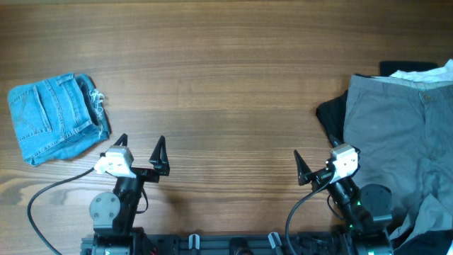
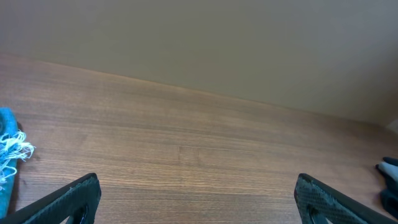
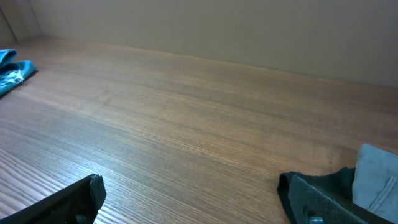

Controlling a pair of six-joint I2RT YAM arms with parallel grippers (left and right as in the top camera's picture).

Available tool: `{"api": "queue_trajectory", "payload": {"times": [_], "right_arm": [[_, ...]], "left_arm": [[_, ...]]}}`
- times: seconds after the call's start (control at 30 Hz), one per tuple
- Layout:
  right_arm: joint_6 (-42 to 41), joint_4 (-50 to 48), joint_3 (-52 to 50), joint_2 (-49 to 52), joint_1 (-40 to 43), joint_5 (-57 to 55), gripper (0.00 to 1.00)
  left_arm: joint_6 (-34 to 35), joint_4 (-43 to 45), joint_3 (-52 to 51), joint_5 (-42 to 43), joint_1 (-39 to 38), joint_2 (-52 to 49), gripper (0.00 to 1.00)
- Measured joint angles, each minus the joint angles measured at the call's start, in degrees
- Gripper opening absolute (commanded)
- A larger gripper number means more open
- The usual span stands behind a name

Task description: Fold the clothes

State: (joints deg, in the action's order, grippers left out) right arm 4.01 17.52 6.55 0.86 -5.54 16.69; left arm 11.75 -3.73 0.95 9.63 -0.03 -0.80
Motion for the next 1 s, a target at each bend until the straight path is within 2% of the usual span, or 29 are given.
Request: {"api": "queue_trajectory", "payload": {"times": [0.5, 0.7, 1.0], "right_arm": [[0.0, 0.0, 0.0, 0.02, 0.0, 0.0, 1.0], [3.54, -0.02, 0.0, 0.0, 0.0, -0.22, 1.0], [3.69, -1.31, 0.0, 0.02, 0.0, 0.61, 1.0]], "left_arm": [[-0.02, 0.0, 0.0, 0.0, 0.0, 0.0, 1.0], [0.0, 0.0, 0.0, 0.0, 0.0, 0.0, 1.0], [0.0, 0.04, 0.0, 0.02, 0.0, 0.0, 1.0]]}}
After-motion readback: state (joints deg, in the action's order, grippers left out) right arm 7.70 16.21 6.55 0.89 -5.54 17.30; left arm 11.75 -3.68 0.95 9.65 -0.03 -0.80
